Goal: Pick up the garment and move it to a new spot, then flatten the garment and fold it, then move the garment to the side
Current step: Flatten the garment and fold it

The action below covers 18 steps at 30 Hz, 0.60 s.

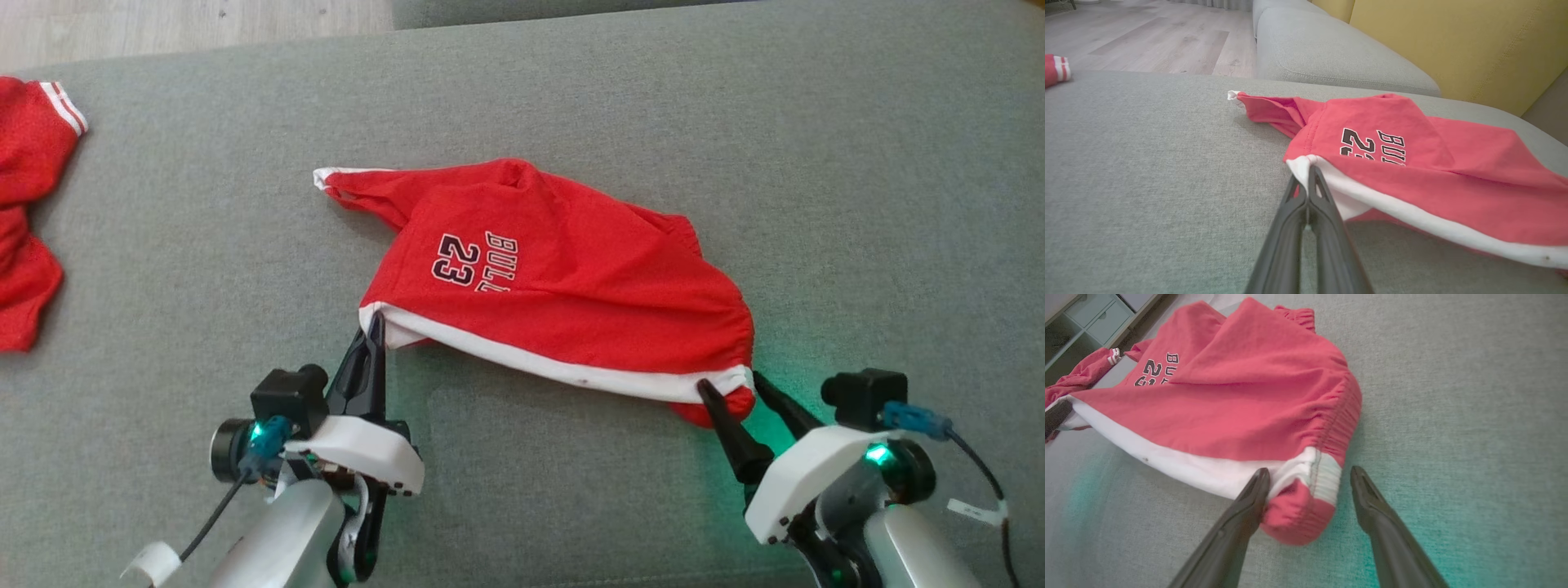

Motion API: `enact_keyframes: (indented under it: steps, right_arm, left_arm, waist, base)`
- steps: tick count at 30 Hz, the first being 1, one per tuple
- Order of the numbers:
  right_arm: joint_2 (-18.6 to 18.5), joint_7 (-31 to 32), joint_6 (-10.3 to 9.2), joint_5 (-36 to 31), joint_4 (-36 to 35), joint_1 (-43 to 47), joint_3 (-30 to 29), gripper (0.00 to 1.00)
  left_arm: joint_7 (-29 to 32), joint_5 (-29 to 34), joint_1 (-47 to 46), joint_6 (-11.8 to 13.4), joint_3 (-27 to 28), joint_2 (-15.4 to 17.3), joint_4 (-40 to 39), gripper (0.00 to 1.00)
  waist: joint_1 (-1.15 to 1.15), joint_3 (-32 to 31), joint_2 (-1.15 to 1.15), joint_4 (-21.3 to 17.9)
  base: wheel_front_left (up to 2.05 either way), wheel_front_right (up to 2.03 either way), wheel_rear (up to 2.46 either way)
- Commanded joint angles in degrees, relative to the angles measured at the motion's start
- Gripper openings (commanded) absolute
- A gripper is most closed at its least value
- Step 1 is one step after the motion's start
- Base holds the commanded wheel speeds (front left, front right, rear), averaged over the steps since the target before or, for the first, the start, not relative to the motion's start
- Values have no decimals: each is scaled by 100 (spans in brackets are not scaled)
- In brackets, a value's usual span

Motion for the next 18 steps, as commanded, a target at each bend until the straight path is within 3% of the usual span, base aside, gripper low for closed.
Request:
enact_keyframes:
  steps: [1,3,5,8,10,11,18]
  right_arm:
    - [-86,15,42,100,-228,-241,166,85]
    - [-118,44,42,223,-266,-272,230,73]
    - [-155,60,42,341,-306,-312,308,49]
    - [-217,47,42,450,-347,-373,371,31]
    - [-263,16,42,489,-365,-414,404,4]
    - [-287,-6,42,504,-374,-435,417,0]
    - [-399,-205,42,499,-514,-556,405,0]
  left_arm:
    - [-11,-61,-104,41,216,143,-166,0]
    - [-8,-66,-104,47,215,157,-181,0]
    - [-4,-70,-107,53,213,169,-198,0]
    - [3,-73,-109,68,207,184,-224,0]
    - [6,-74,-107,79,202,192,-243,0]
    - [7,-76,-107,84,200,196,-253,0]
    - [-47,-48,-120,114,216,240,-399,0]
  waist:
    - [0,1,0,-1]
    - [0,5,0,-3]
    - [0,9,0,-4]
    - [0,7,0,-6]
    - [0,-1,0,-4]
    - [0,-7,0,-2]
    - [0,-106,0,24]
  base:
    - [0,0,0]
    - [0,0,0]
    - [0,0,0]
    - [0,0,0]
    - [0,0,0]
    - [0,0,0]
    - [0,0,0]
